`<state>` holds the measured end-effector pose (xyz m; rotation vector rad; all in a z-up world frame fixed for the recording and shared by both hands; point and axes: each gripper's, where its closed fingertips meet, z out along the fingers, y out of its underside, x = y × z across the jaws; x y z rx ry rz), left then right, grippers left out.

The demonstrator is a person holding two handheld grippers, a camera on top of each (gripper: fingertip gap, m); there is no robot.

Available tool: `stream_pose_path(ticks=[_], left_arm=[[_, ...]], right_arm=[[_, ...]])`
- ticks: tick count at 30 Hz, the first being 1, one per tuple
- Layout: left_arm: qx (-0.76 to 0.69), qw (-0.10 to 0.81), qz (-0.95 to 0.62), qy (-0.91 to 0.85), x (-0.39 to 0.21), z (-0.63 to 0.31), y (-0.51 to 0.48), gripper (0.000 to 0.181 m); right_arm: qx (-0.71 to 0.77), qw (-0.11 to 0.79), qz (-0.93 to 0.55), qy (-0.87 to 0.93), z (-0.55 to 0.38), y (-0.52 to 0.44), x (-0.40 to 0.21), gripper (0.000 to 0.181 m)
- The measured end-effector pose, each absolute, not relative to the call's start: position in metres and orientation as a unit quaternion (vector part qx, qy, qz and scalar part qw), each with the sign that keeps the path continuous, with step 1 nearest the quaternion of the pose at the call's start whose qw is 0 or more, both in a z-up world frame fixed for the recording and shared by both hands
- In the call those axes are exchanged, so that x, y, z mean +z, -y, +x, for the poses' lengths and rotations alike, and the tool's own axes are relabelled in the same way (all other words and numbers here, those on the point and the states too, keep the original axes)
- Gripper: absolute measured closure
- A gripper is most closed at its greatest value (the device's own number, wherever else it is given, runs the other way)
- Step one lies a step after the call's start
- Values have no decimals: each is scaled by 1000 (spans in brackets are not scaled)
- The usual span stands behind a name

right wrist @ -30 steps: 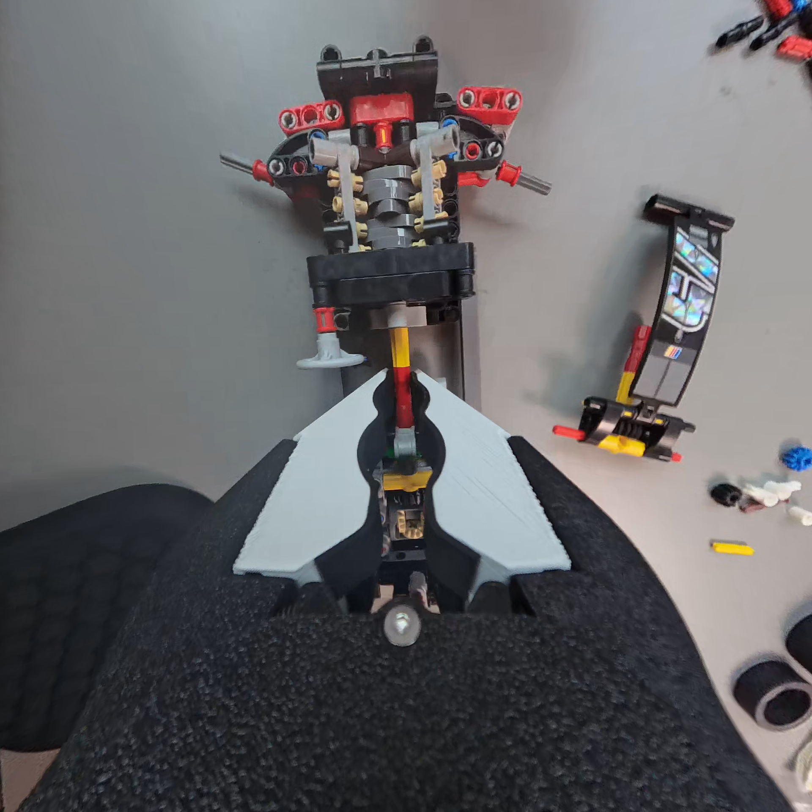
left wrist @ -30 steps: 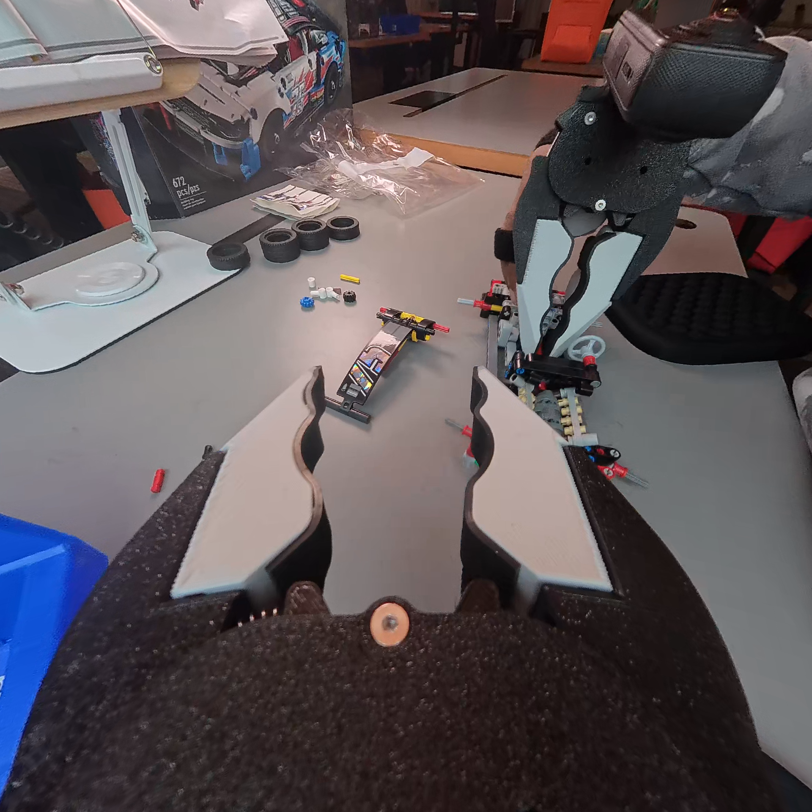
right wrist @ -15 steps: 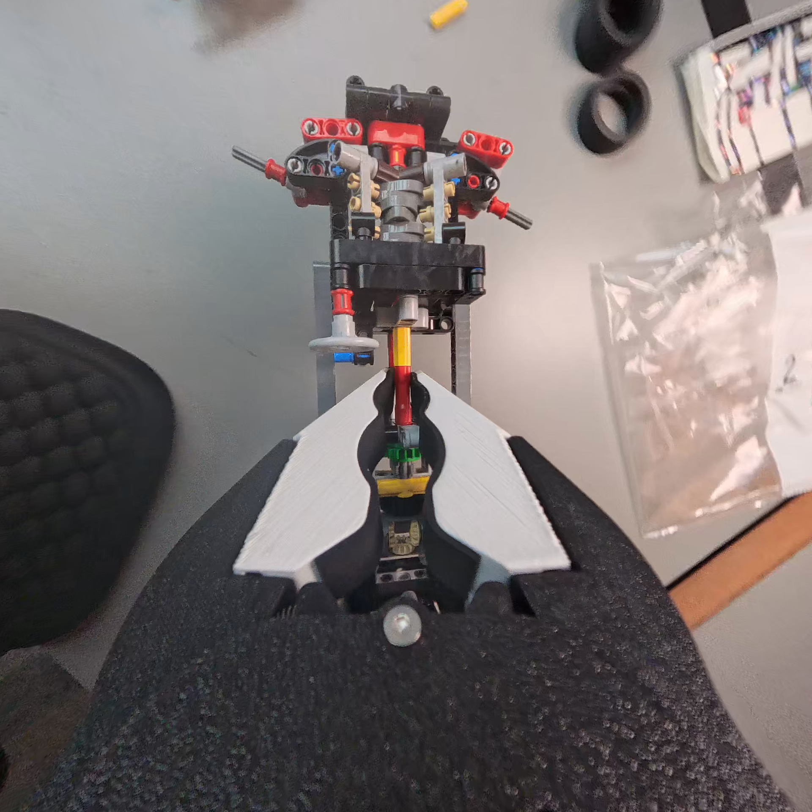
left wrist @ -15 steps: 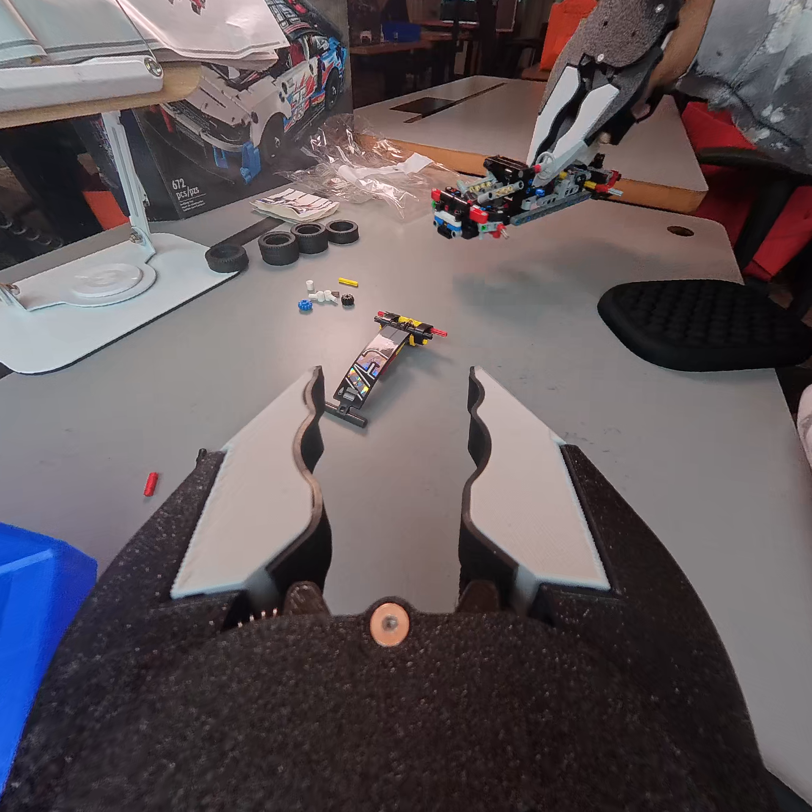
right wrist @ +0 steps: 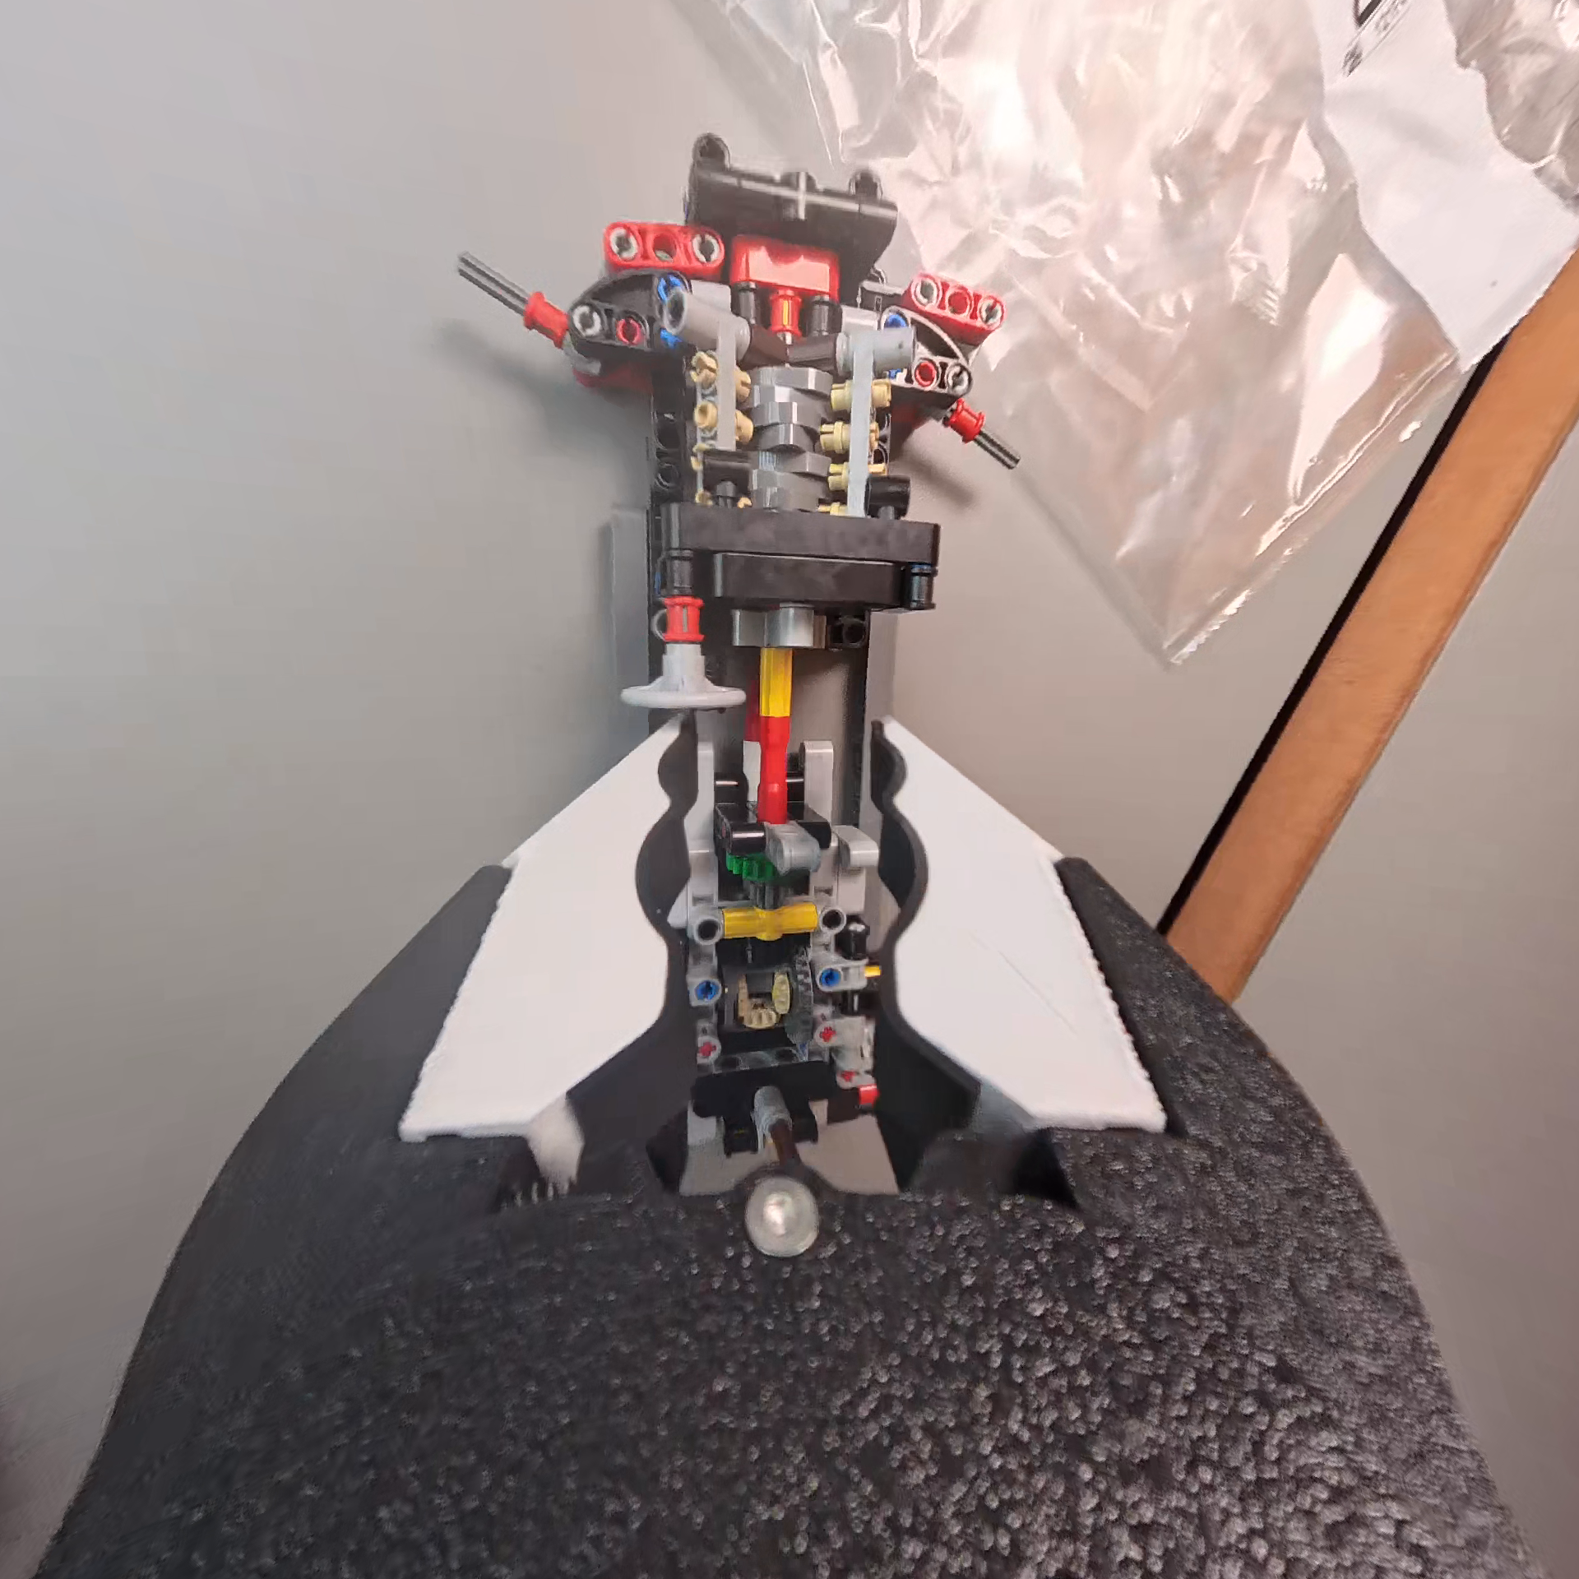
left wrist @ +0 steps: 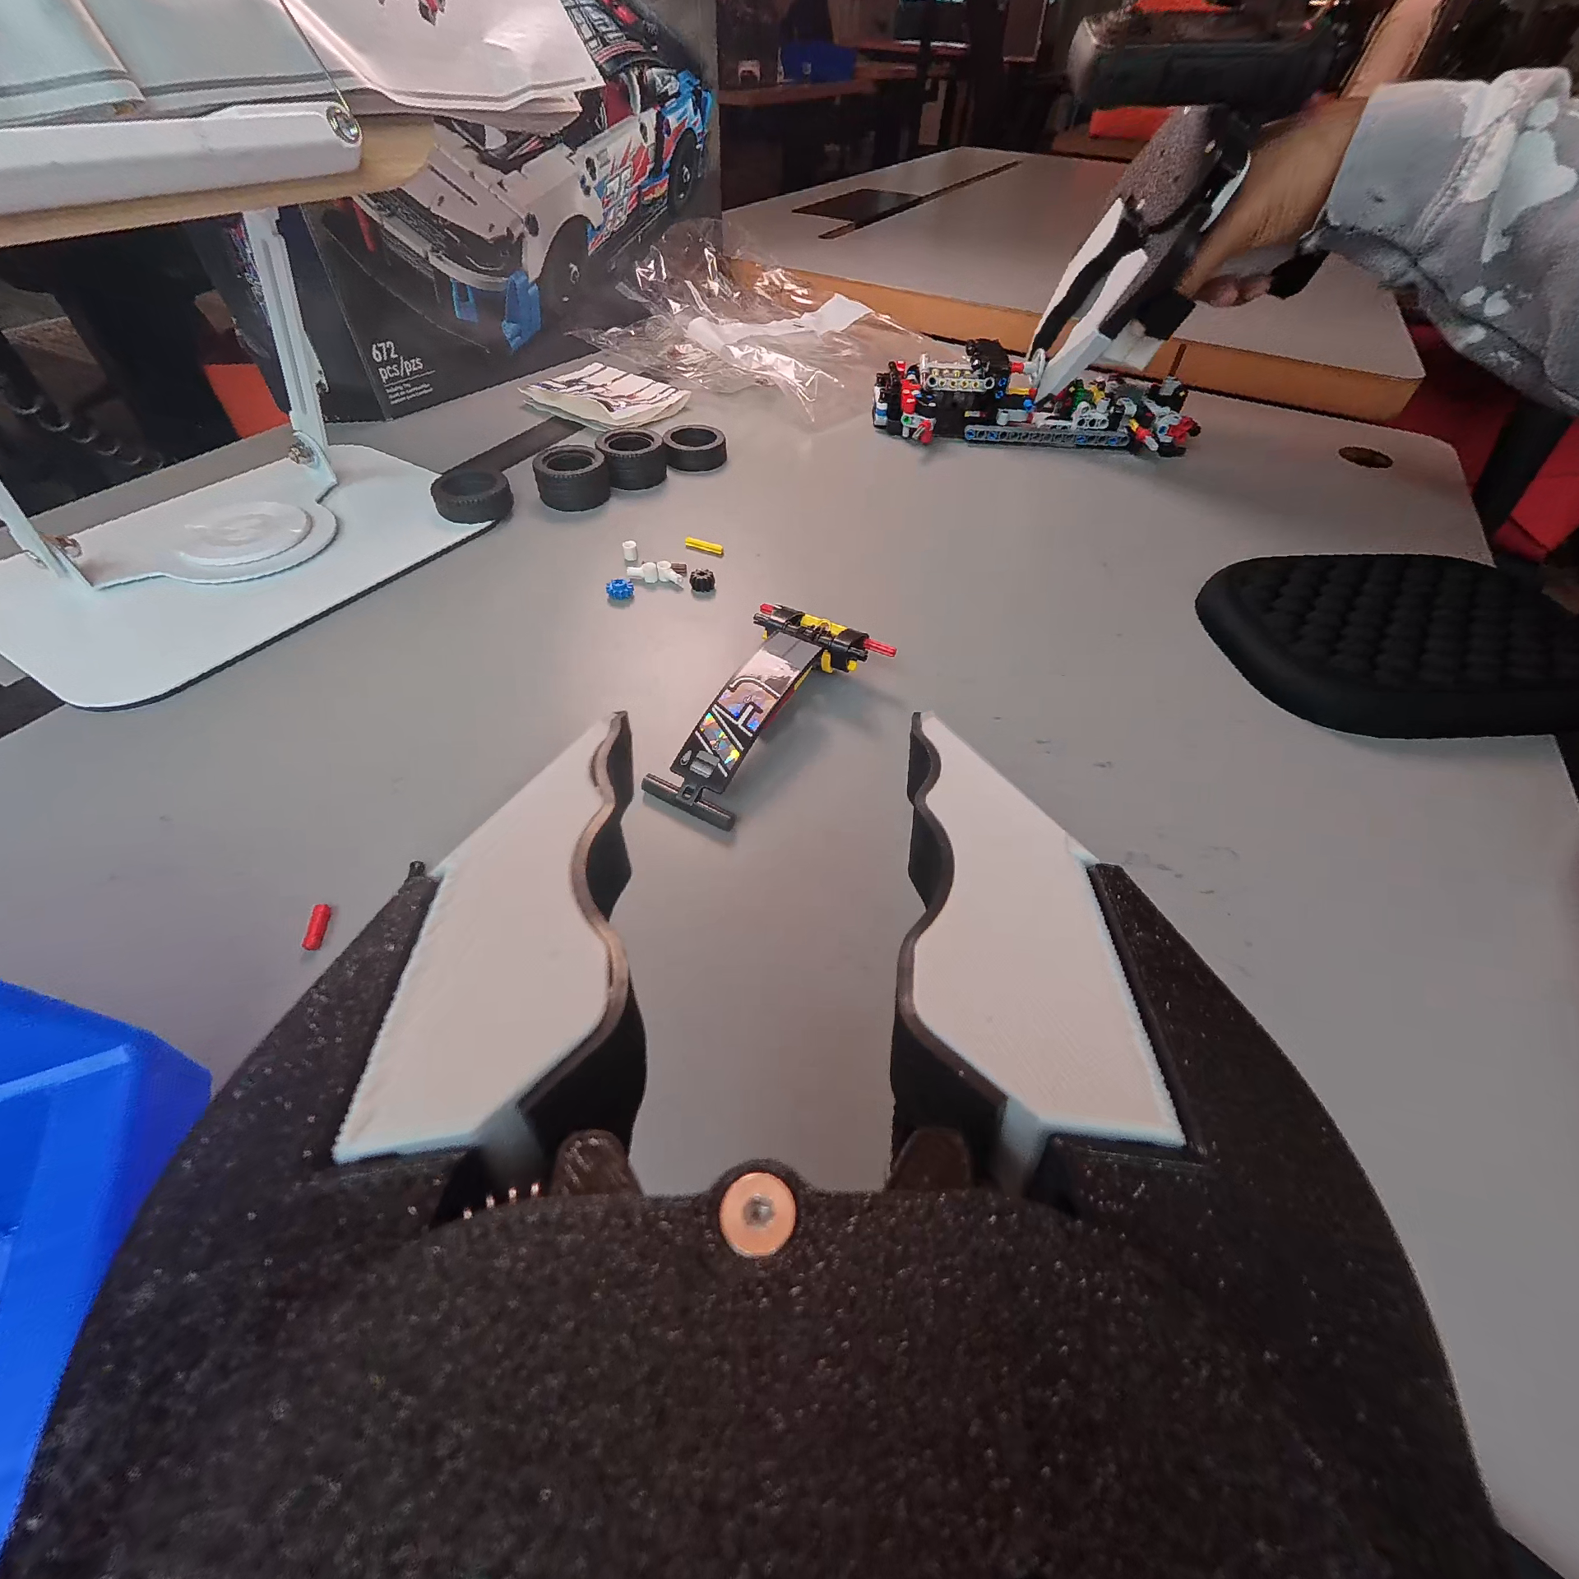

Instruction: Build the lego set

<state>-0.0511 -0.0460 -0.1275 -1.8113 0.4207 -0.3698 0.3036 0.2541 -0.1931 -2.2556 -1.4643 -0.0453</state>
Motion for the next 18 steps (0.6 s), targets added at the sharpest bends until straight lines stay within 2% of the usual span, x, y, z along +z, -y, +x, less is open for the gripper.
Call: stream_pose_path(ticks=[1, 4, 6, 9, 15, 18], left_arm=[[-156, 585, -776, -178, -127, -52, 45, 118], [-149, 592, -775, -167, -125, -57, 42, 118], [-143, 597, -774, -155, -123, -61, 39, 118], [-142, 602, -773, -141, -118, -66, 36, 119], [-67, 623, -770, -119, -94, -95, 16, 127], [-40, 628, -770, -107, -67, -113, -8, 144]], right_arm=[[-26, 238, -810, 536, 300, -253, -183, 138], [-83, 293, -772, 558, 285, -251, -147, 132], [-69, 327, -759, 559, 262, -241, -127, 135], [-131, 349, -723, 581, 249, -239, -108, 136], [59, 478, -637, 602, 130, -206, -68, 148], [138, 523, -599, 591, 69, -199, -44, 151]])
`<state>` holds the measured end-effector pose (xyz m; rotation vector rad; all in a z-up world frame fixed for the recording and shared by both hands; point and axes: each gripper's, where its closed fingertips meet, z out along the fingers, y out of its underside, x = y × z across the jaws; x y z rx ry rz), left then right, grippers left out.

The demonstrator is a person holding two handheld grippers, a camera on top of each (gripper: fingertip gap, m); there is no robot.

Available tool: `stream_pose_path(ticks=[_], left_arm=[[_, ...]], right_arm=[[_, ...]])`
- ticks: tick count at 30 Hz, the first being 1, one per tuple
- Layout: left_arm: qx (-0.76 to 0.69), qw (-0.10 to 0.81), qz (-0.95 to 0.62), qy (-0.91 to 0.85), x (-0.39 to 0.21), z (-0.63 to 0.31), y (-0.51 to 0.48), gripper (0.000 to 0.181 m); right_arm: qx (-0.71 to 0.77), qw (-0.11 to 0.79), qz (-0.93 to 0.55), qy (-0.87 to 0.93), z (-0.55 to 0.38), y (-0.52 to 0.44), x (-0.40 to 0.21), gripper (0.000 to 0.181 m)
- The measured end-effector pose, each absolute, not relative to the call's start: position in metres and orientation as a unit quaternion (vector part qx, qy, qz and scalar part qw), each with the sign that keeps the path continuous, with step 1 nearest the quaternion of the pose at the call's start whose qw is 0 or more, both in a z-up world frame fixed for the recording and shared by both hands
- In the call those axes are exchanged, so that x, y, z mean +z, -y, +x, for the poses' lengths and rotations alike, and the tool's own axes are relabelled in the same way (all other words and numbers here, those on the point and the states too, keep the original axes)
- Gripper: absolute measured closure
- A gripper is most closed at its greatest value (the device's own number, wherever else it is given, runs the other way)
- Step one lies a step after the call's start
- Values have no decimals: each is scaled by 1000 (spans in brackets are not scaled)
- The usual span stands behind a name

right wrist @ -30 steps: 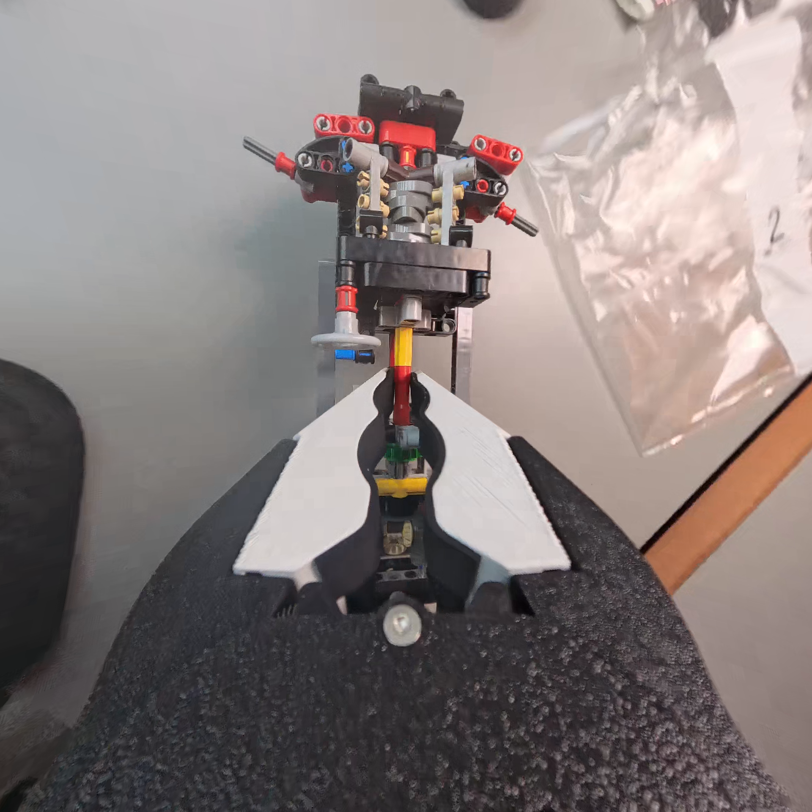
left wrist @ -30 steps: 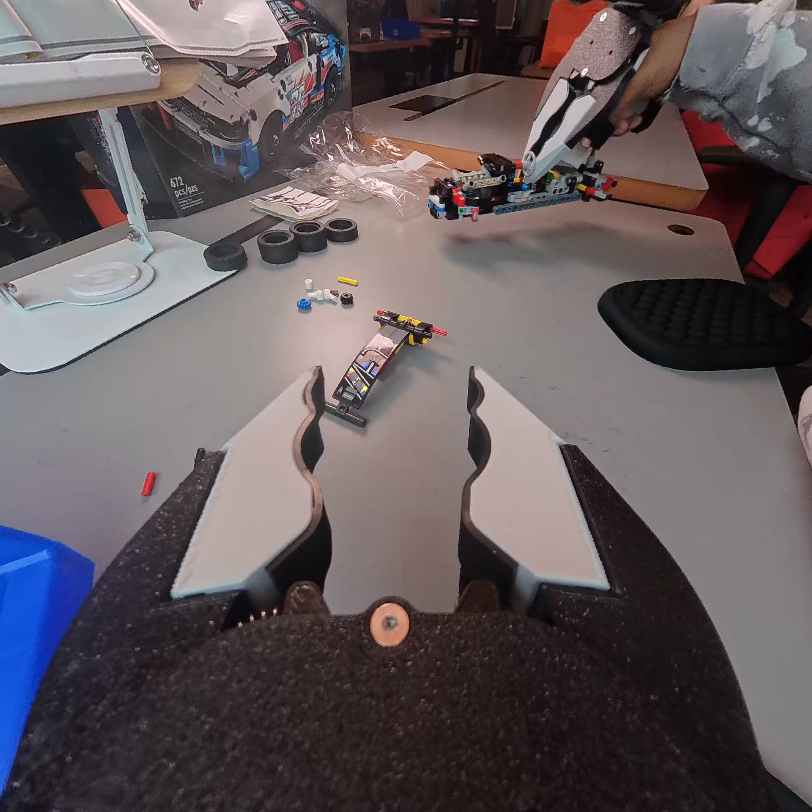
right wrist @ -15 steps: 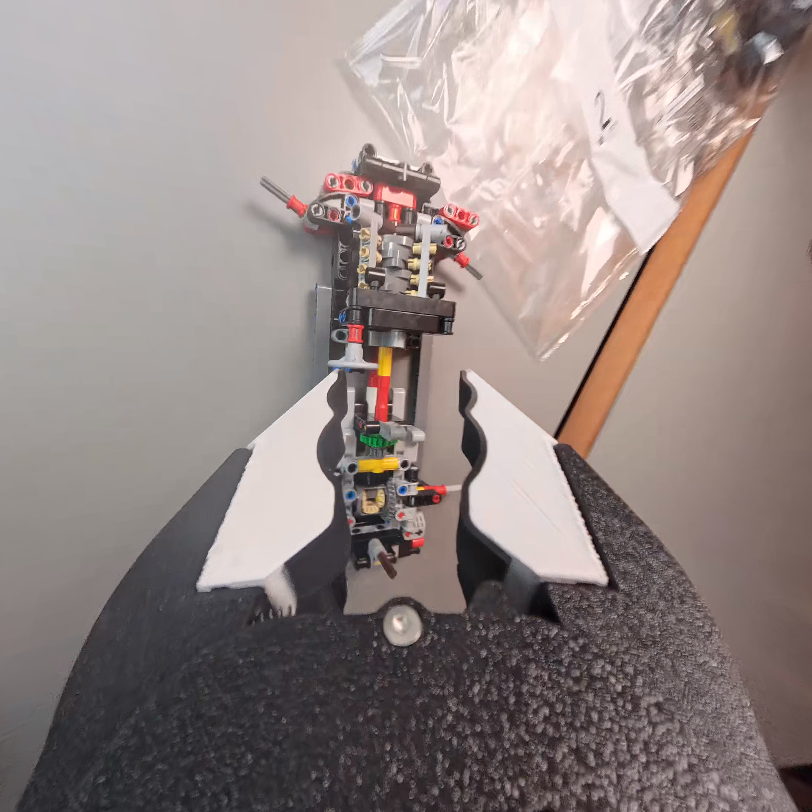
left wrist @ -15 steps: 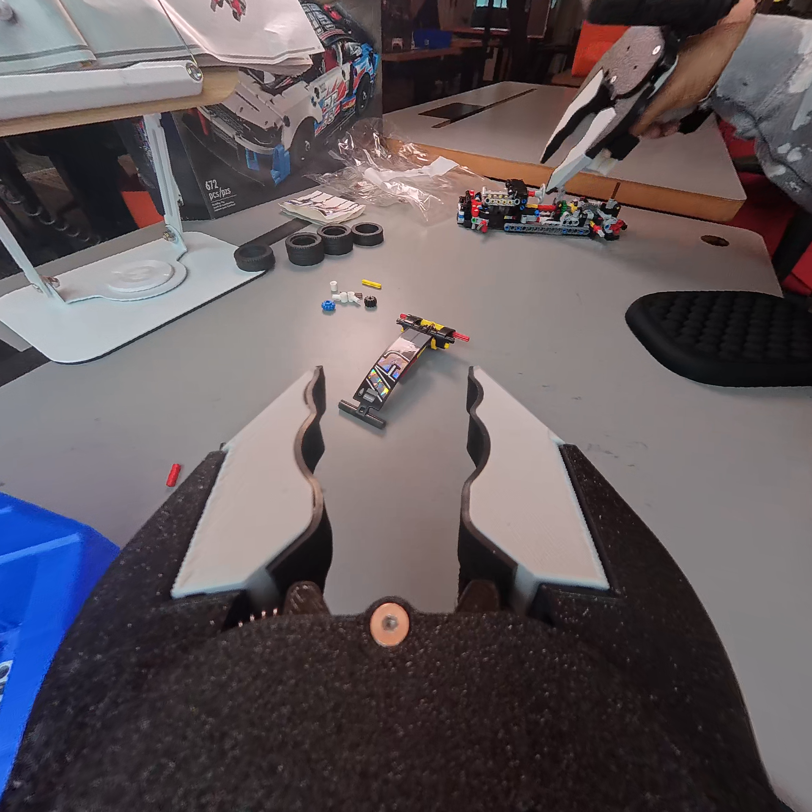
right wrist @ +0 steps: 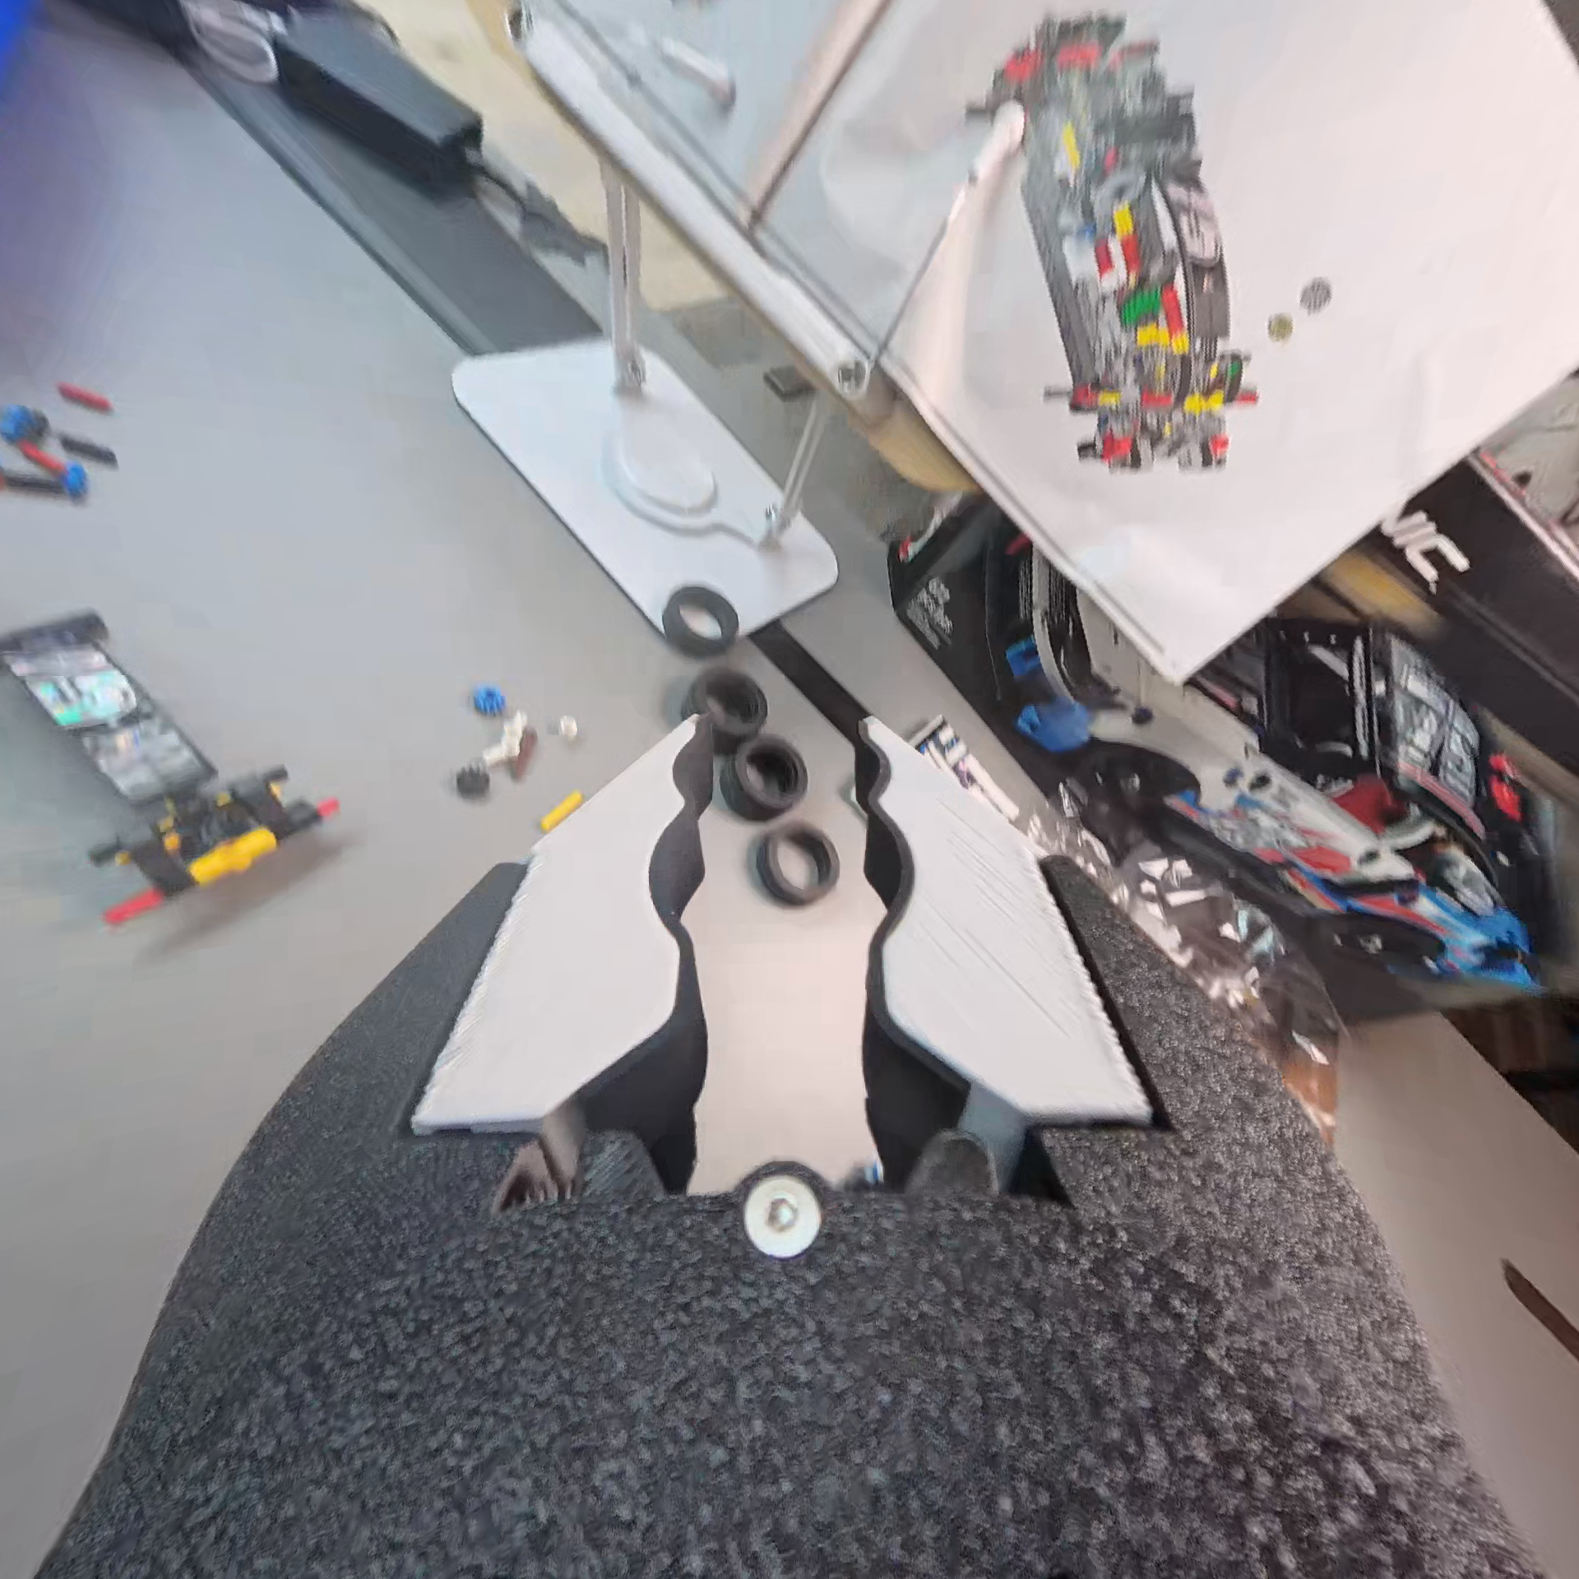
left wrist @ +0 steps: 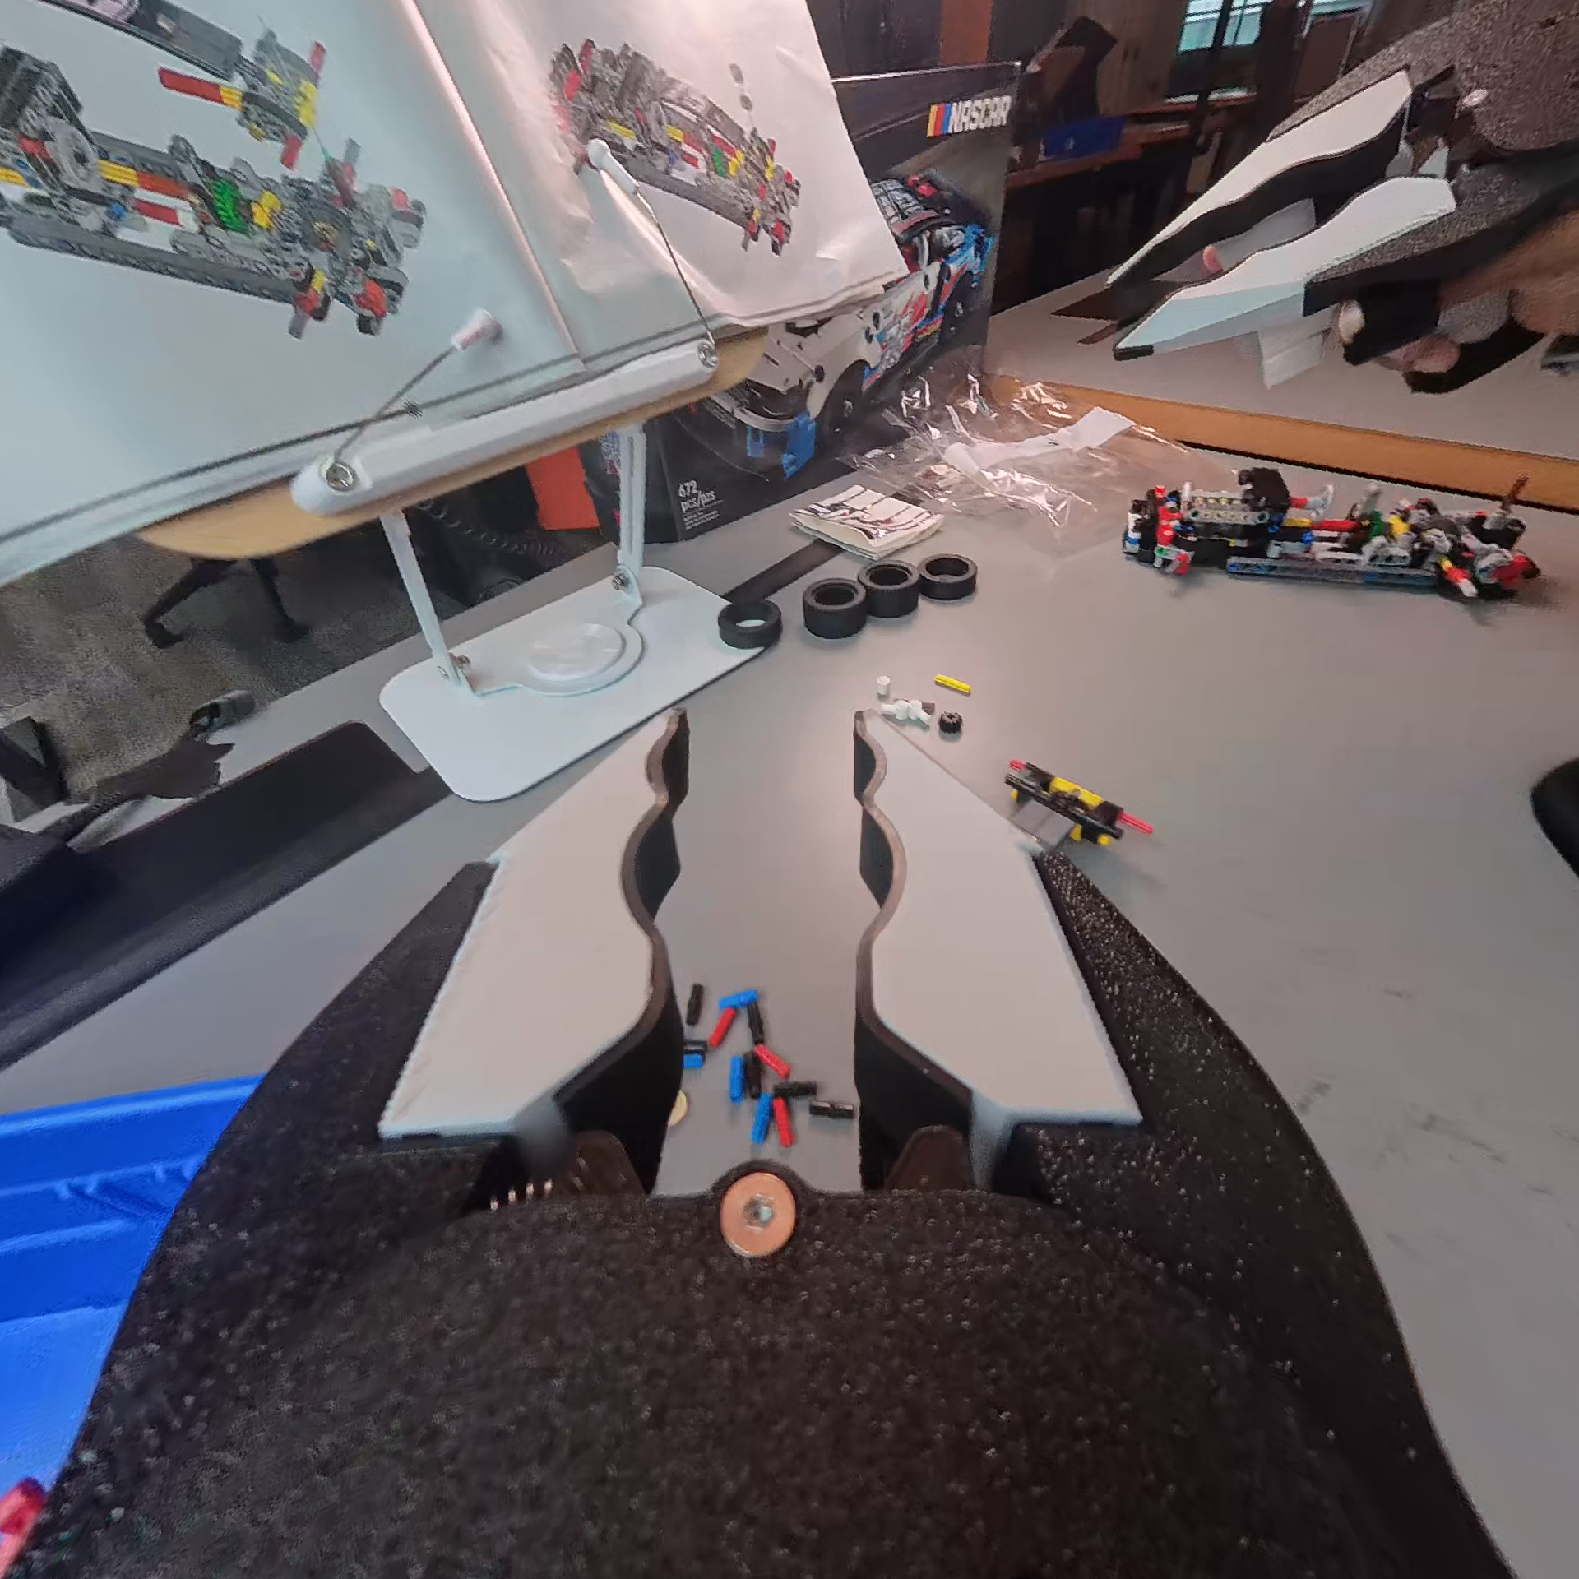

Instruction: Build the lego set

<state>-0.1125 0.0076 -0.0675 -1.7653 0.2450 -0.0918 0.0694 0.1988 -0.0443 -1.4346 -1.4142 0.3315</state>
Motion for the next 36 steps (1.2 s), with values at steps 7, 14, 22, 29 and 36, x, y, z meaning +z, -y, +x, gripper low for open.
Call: stream_pose_path(ticks=[7, 14, 22, 29, 36], left_arm=[[24, 618, -779, -107, -8, -151, -107, 157], [124, 547, -820, -115, -27, -200, -206, 152], [138, 534, -827, -111, -44, -221, -221, 167], [113, 562, -816, -73, -41, -224, -217, 175], [14, 586, -795, 156, -38, -276, -182, 175]], right_arm=[[221, 587, -581, 519, -60, -246, 5, 158], [158, 595, -620, 487, -120, -315, -3, 176], [335, 510, -727, 314, -50, -323, -59, 170], [334, 525, -738, 262, -3, -318, -58, 151], [254, 624, -603, 427, -93, -249, 28, 149]])
